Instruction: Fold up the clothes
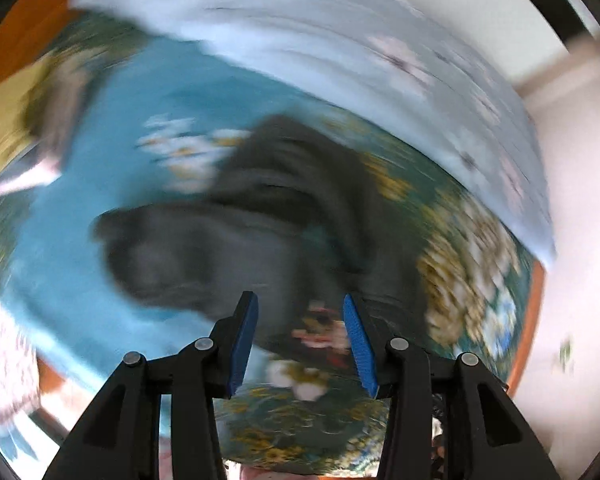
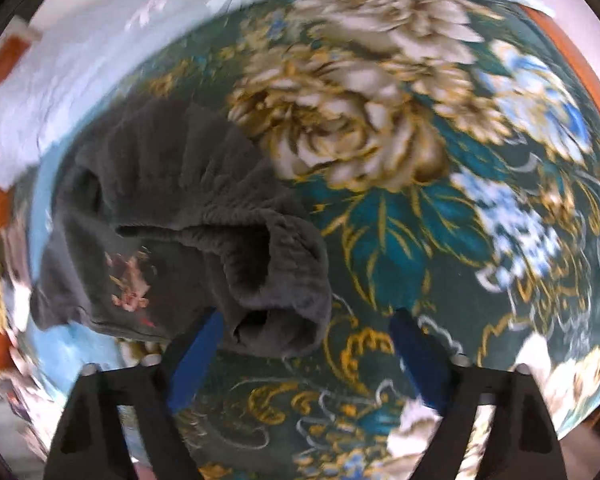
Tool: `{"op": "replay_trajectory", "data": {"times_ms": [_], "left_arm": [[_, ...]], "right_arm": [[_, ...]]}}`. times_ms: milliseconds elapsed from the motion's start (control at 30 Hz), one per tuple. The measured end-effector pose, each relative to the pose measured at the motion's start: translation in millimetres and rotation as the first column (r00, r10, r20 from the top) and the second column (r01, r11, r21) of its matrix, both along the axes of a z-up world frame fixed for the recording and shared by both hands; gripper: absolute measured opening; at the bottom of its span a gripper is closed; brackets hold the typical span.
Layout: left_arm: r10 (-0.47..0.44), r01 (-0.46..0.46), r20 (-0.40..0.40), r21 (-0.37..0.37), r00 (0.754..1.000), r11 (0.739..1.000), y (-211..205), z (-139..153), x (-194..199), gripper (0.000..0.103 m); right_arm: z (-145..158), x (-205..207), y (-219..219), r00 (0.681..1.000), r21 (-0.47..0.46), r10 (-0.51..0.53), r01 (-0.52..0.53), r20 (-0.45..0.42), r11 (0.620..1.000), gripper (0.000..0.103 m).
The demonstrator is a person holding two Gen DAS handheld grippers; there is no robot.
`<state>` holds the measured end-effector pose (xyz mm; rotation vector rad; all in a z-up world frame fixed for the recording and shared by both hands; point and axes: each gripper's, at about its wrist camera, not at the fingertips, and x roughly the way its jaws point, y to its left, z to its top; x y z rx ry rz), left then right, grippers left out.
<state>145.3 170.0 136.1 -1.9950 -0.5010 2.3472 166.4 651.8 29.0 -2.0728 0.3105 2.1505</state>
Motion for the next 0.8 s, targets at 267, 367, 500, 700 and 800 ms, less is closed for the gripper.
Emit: {"op": "replay_trajectory", "data": {"times_ms": [267, 367, 500, 700, 800], "left_arm": [[0.353, -0.355, 0.103, -0.002, 0.930, 0.935, -111.7, -25.4, 58.4, 0.045], [0.421, -0.424, 0.139, -0.011, 0.896, 0.906, -126.5, -38.9, 71.2, 0.045], [0.466, -0.473, 0.180, -0.007, 0.866, 0.881, -142.4, -57.6, 78.3, 0.045], [0.514, -0.527, 0.242, -0.013, 0.823, 0.850, -173.0, -100.5, 76.6, 0.045], [0.529, -0.551, 0.275, 0.004, 0.803, 0.835, -181.3, -122.9, 74.9, 0.045]], "right_arm": [[-10.3, -3.8, 28.0, 0.982, -0.086, -0.181, 0.186, 0.058, 0.979, 0.024], [9.5, 7.5, 58.5, 0.947, -0.206, -0.322, 0.314, -0.006, 0.927, 0.019], [38.5, 23.0, 99.7, 0.849, -0.305, -0.523, 0.479, -0.078, 0.823, 0.018], [50.6, 39.2, 104.1, 0.801, -0.187, -0.596, 0.578, -0.051, 0.794, 0.018], [54.7, 54.4, 91.4, 0.802, -0.140, -0.596, 0.588, -0.022, 0.797, 0.018]]}}
